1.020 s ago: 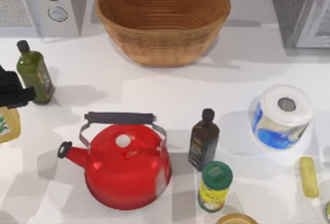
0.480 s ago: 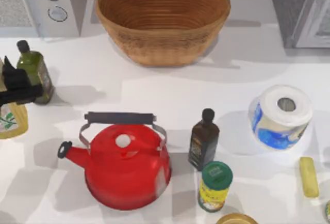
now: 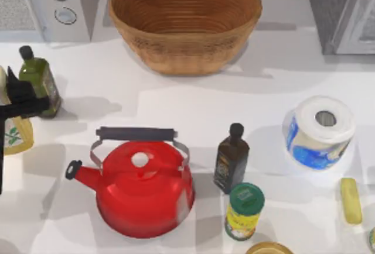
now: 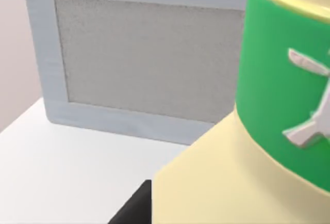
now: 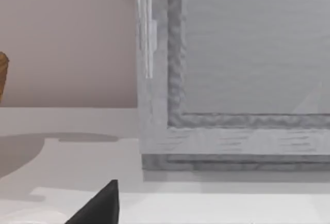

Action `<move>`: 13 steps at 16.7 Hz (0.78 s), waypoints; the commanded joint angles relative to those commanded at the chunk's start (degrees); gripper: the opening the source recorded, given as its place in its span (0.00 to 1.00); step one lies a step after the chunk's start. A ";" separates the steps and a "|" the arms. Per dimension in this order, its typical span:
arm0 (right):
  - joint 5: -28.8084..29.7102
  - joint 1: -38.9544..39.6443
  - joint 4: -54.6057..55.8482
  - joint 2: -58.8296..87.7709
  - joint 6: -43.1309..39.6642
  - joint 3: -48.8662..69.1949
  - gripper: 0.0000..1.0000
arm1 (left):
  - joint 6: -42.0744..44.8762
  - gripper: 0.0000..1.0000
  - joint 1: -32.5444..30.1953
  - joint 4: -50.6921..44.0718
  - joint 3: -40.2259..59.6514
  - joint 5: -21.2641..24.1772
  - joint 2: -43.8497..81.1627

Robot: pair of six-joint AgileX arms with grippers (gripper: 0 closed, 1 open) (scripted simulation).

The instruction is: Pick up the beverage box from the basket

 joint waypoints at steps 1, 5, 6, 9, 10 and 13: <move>0.00 0.00 0.00 0.00 0.00 0.00 1.00 | 0.01 0.00 0.03 0.10 -0.01 0.03 0.10; 0.00 0.00 0.00 0.00 0.00 0.00 1.00 | 0.01 0.08 0.03 0.10 -0.01 0.03 0.10; 0.00 0.00 0.00 0.00 0.00 0.00 1.00 | 0.01 0.15 0.03 0.10 -0.01 0.03 0.10; 0.00 0.00 0.00 0.00 0.00 0.00 1.00 | 0.01 0.38 0.03 0.10 -0.01 0.03 0.10; 0.00 0.00 0.00 0.00 0.00 0.00 1.00 | 0.01 0.45 0.03 0.10 -0.01 0.03 0.10; 0.00 0.00 0.00 0.00 0.00 0.00 1.00 | 0.01 0.68 0.03 0.10 -0.01 0.03 0.10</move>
